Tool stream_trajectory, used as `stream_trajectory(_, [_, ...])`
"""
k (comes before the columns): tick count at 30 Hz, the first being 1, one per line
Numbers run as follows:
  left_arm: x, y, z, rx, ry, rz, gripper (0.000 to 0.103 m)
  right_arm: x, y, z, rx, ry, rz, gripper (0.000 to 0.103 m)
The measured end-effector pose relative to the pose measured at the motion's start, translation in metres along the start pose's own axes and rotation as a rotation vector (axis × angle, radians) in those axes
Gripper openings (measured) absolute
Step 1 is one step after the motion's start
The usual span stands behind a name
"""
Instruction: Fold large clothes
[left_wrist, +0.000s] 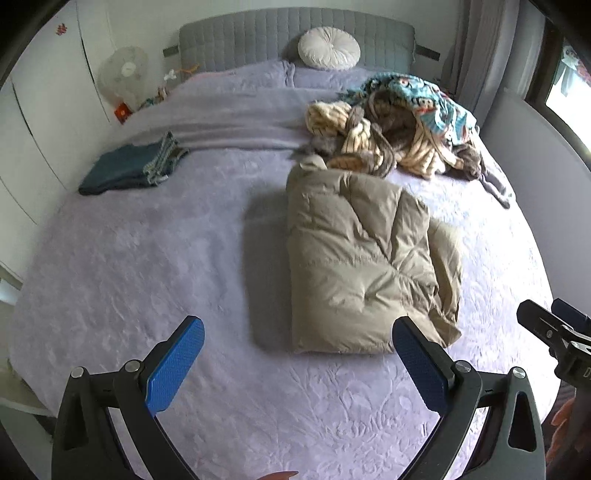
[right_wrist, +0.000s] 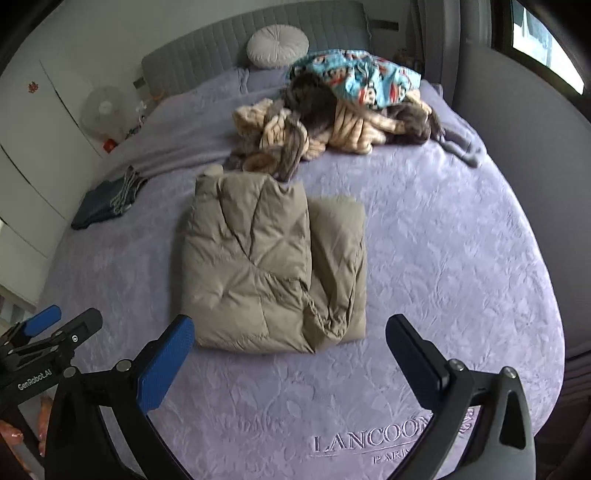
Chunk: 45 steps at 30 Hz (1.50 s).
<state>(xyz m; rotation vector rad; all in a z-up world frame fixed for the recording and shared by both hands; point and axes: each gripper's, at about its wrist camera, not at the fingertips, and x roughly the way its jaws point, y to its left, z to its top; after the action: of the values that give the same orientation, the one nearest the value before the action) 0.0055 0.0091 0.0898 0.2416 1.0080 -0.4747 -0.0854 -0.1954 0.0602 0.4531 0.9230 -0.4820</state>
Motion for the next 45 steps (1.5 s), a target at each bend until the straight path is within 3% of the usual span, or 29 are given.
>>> stream_trajectory(13, [-0.035, 0.002, 0.013, -0.022, -0.050, 0.051, 0.102, -0.031, 0.016, 0.019, -0.046, -0.068, -0.026, 0.103])
stream_trajectory(45, [-0.030, 0.000, 0.016, -0.020, -0.035, 0.059, 0.102, -0.027, 0.014, 0.018, -0.040, -0.057, -0.036, 0.103])
